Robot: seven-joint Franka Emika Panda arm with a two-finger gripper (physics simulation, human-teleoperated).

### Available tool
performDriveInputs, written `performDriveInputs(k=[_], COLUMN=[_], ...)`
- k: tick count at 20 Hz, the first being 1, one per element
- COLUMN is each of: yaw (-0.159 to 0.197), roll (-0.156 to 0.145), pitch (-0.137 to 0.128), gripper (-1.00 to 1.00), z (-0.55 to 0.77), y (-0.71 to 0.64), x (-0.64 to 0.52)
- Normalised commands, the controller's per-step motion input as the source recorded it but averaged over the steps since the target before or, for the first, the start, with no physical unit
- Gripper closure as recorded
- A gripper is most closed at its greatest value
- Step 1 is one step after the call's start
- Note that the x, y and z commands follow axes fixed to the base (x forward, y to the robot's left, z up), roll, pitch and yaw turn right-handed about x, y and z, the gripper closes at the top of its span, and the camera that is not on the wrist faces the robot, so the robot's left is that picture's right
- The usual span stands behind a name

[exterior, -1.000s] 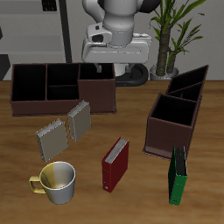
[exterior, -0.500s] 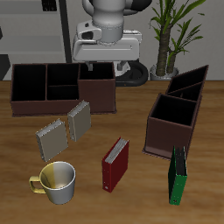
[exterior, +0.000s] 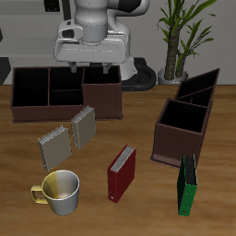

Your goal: Place the right yellow book into the left desk caddy's left compartment

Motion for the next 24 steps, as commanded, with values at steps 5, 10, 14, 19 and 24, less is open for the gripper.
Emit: performDriveInputs(k=[5, 10, 14, 19, 24], yaw=[-0.064, -0.060, -0.072, -0.066, -0.045], roll=[-0.038, -0.024, -0.036, -0.039, -0.018], pitch=[-0.012, 0.004, 0.014, 0.020, 0.030], gripper=[-1.00, -1.00, -1.00, -1.00, -1.00], z=[-0.07, -0.13, -0.06, -0.13, -0.17], y=[-0.41, -0.46, -0.33, -0.27, -0.16], x=[0.07, 0.24, 0.35, 0.37, 0.33])
